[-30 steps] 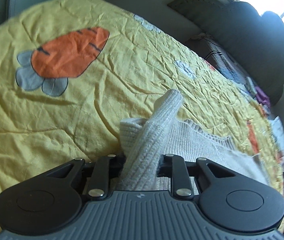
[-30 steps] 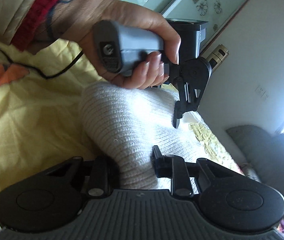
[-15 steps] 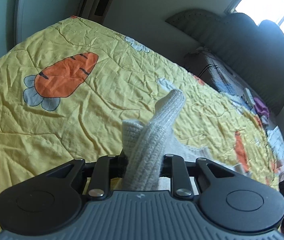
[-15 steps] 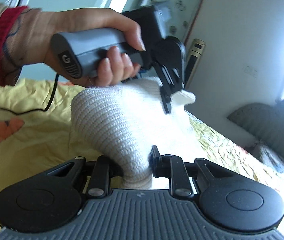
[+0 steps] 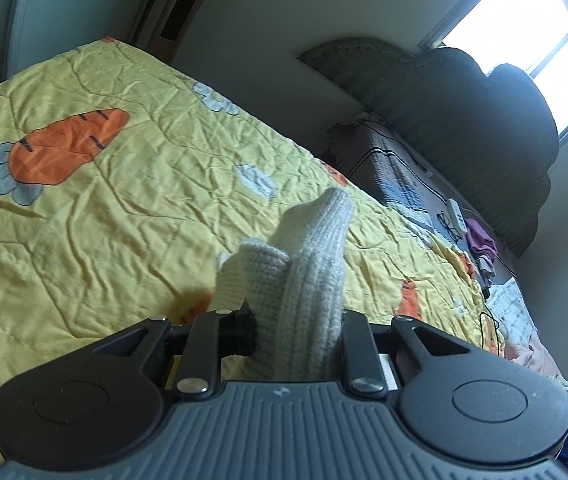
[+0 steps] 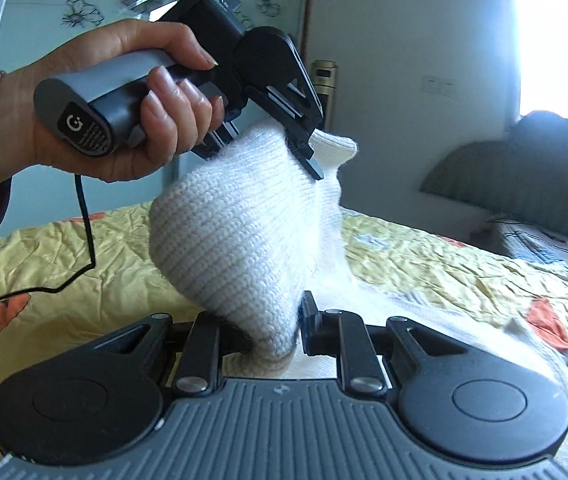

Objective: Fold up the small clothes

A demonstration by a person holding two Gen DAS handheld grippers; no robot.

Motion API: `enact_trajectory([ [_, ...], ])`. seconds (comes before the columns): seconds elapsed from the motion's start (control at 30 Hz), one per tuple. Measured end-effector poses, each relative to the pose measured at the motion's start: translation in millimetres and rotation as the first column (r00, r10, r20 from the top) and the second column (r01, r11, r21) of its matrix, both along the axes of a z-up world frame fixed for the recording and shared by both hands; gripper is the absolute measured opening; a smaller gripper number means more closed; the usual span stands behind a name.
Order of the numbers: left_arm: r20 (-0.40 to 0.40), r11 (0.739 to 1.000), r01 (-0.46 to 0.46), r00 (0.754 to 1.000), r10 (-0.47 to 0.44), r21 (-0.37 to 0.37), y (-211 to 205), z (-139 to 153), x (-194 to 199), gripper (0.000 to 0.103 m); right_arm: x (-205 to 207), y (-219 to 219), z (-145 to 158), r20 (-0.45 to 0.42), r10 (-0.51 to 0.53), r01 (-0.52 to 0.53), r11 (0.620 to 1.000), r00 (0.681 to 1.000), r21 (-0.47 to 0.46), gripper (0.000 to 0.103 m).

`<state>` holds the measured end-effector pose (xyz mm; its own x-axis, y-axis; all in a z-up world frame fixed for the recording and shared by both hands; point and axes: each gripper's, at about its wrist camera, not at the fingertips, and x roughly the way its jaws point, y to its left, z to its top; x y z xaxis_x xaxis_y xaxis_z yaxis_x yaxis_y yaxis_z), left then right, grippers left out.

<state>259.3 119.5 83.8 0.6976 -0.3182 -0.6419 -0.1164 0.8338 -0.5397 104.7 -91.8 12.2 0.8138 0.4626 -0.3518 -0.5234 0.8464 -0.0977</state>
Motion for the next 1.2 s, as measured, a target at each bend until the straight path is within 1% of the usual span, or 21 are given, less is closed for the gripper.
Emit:
enact_trajectory([
  [0.13, 0.014, 1.000, 0.020, 1.000, -0.020, 0.016, -29.9, 4.8, 0.8, 0.022, -0.8, -14.6, -2.2, -0.020, -0.027, 0.028, 0.999, 0.999, 0.045, 0.021],
  [0.2, 0.020, 0.999, 0.031, 0.999, -0.031, 0.026, -45.5, 6.4, 1.2, 0.022, 2.2, -28.5, -2.1, -0.041, -0.040, 0.043, 0.996, 0.998, 0.084, 0.021],
  [0.33, 0.028, 0.997, 0.060, 0.998, -0.061, 0.041, -78.4, 7.8, 3.6, 0.022, 4.1, -56.1, -3.0, -0.071, -0.067, 0.076, 0.987, 0.995, 0.142, 0.020],
  [0.53, 0.028, 0.990, 0.117, 0.992, -0.119, 0.085, -132.2, 5.8, 10.4, 0.022, 4.9, -87.3, -8.3, -0.122, -0.098, 0.123, 0.968, 0.988, 0.217, 0.020],
  [0.67, 0.018, 0.983, 0.144, 0.989, -0.147, 0.115, -165.4, -1.3, 16.1, 0.022, 7.5, -109.7, -13.7, -0.178, -0.110, 0.159, 0.944, 0.978, 0.289, 0.020],
  [0.87, -0.009, 0.970, 0.180, 0.983, -0.181, 0.163, -211.6, -23.6, 21.8, 0.022, 13.7, -139.9, -30.1, -0.288, -0.104, 0.220, 0.885, 0.952, 0.409, 0.020],
  [0.93, -0.022, 0.965, 0.194, 0.981, -0.194, 0.177, -223.9, -31.7, 22.7, 0.022, 13.8, -146.6, -35.1, -0.310, -0.101, 0.233, 0.873, 0.945, 0.429, 0.020],
  [1.03, -0.040, 0.957, 0.215, 0.977, -0.211, 0.194, -239.2, -40.5, 21.9, 0.022, 12.3, -153.0, -41.6, -0.329, -0.102, 0.247, 0.865, 0.939, 0.437, 0.020],
  [1.2, -0.058, 0.946, 0.235, 0.972, -0.228, 0.223, -256.9, -48.3, 20.6, 0.022, 13.2, -159.6, -46.4, -0.363, -0.091, 0.266, 0.842, 0.927, 0.469, 0.021],
])
